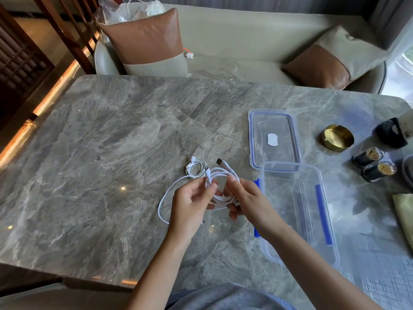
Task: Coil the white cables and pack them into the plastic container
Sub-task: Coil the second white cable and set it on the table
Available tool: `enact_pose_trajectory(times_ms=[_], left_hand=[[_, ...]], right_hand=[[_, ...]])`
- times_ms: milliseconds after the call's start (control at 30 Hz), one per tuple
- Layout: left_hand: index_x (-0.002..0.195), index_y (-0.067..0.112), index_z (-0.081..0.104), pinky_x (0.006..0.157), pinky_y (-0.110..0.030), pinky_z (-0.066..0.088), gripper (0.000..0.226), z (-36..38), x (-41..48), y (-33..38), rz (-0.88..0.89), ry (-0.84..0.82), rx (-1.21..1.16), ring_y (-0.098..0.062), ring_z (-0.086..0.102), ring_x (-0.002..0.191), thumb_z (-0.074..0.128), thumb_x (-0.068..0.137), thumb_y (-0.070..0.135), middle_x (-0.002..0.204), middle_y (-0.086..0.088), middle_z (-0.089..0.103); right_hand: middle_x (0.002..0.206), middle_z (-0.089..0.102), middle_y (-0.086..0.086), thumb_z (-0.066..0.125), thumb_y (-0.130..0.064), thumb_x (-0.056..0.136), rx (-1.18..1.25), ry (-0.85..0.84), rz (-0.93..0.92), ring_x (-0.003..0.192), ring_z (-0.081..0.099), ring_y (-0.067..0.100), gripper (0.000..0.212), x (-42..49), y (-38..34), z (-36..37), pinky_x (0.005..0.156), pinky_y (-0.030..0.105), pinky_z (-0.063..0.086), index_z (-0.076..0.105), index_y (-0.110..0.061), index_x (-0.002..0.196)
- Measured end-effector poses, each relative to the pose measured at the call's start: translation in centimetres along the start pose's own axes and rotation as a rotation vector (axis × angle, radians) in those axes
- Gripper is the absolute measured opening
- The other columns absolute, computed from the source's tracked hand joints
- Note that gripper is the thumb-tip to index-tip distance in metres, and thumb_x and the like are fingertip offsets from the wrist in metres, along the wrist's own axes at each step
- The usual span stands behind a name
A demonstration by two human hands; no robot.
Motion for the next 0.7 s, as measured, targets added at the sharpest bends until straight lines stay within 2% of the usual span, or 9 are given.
enact_pose_trajectory(times_ms=[133, 267, 333, 400, 467, 533, 633, 700], left_hand=[[0.089, 0.015, 0.072, 0.057, -0.018, 0.053, 0.015, -0.3, 0.2, -0.4, -0.053, 0.035, -0.058, -0.010, 0.070, 0.069, 0.057, 0.090, 0.014, 0.078, -0.003, 0.076], [0.085, 0.015, 0.072, 0.057, -0.023, 0.054, 0.014, -0.9, 0.5, -1.0, -0.081, 0.115, -0.045, -0.021, 0.065, 0.071, 0.058, 0.089, 0.014, 0.081, -0.012, 0.074], [0.083, 0.016, 0.071, 0.055, -0.023, 0.053, 0.015, -1.0, 0.6, -1.1, -0.092, 0.141, -0.065, -0.018, 0.064, 0.066, 0.058, 0.089, 0.012, 0.073, -0.003, 0.074], [0.083, 0.017, 0.071, 0.051, -0.020, 0.053, 0.015, -1.2, 0.8, -1.1, -0.090, 0.168, -0.068, -0.010, 0.064, 0.060, 0.058, 0.089, 0.011, 0.065, 0.004, 0.072], [0.085, 0.018, 0.071, 0.049, -0.018, 0.052, 0.014, -1.2, 1.0, -1.1, -0.079, 0.198, -0.073, -0.004, 0.063, 0.056, 0.059, 0.089, 0.012, 0.063, 0.006, 0.071], [0.085, 0.019, 0.072, 0.048, -0.018, 0.051, 0.014, -1.2, 1.1, -1.1, -0.074, 0.218, -0.090, -0.003, 0.062, 0.056, 0.060, 0.088, 0.013, 0.064, 0.005, 0.071], [0.084, 0.019, 0.072, 0.046, -0.017, 0.050, 0.013, -0.7, 1.3, -1.3, -0.080, 0.206, -0.102, -0.002, 0.062, 0.055, 0.060, 0.088, 0.014, 0.063, 0.006, 0.071], [0.084, 0.018, 0.072, 0.046, -0.017, 0.049, 0.012, -0.6, 1.4, -1.4, -0.085, 0.203, -0.108, -0.002, 0.061, 0.054, 0.061, 0.088, 0.014, 0.062, 0.007, 0.070]], right_hand=[[0.062, 0.047, -0.001, 0.043, -0.039, 0.095, 0.048, 0.011, 0.011, 0.049, 0.044, 0.008, 0.034, -0.1, 0.3, 0.0, 0.044, 0.022, 0.043, 0.052, -0.012, 0.077], [0.062, 0.049, 0.001, 0.040, -0.036, 0.098, 0.140, 0.122, 0.016, 0.053, 0.045, 0.009, 0.033, -0.1, 0.8, -0.8, 0.047, 0.020, 0.044, 0.061, -0.016, 0.082], [0.061, 0.052, -0.004, 0.039, -0.032, 0.099, 0.204, 0.172, 0.026, 0.055, 0.047, 0.006, 0.035, -0.1, 1.2, -1.2, 0.050, 0.018, 0.045, 0.066, -0.019, 0.082], [0.064, 0.055, -0.008, 0.044, -0.028, 0.097, 0.306, 0.194, 0.036, 0.056, 0.048, 0.004, 0.028, -0.2, 1.5, -1.4, 0.053, 0.016, 0.046, 0.068, -0.019, 0.087], [0.068, 0.057, -0.008, 0.053, -0.024, 0.091, 0.431, 0.210, 0.024, 0.056, 0.049, 0.002, 0.017, -0.2, 1.7, -1.6, 0.054, 0.015, 0.046, 0.069, -0.020, 0.096], [0.067, 0.059, -0.007, 0.060, -0.024, 0.081, 0.554, 0.232, 0.007, 0.055, 0.050, 0.002, 0.023, -0.3, 1.8, -1.6, 0.053, 0.014, 0.047, 0.066, -0.019, 0.103], [0.065, 0.060, -0.007, 0.059, -0.032, 0.078, 0.592, 0.248, -0.034, 0.056, 0.051, 0.002, 0.020, -0.4, 1.9, -1.8, 0.053, 0.013, 0.047, 0.069, -0.023, 0.093], [0.064, 0.061, -0.008, 0.052, -0.037, 0.083, 0.490, 0.235, -0.086, 0.059, 0.052, 0.004, 0.023, -0.7, 1.7, -1.9, 0.058, 0.015, 0.047, 0.071, -0.025, 0.081]])
Point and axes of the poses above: each hand's wrist, its own x-axis towards the middle knuckle, its own z-axis out of the palm, y = z × x, the point moved 4 cm from there along x, towards the middle knuckle
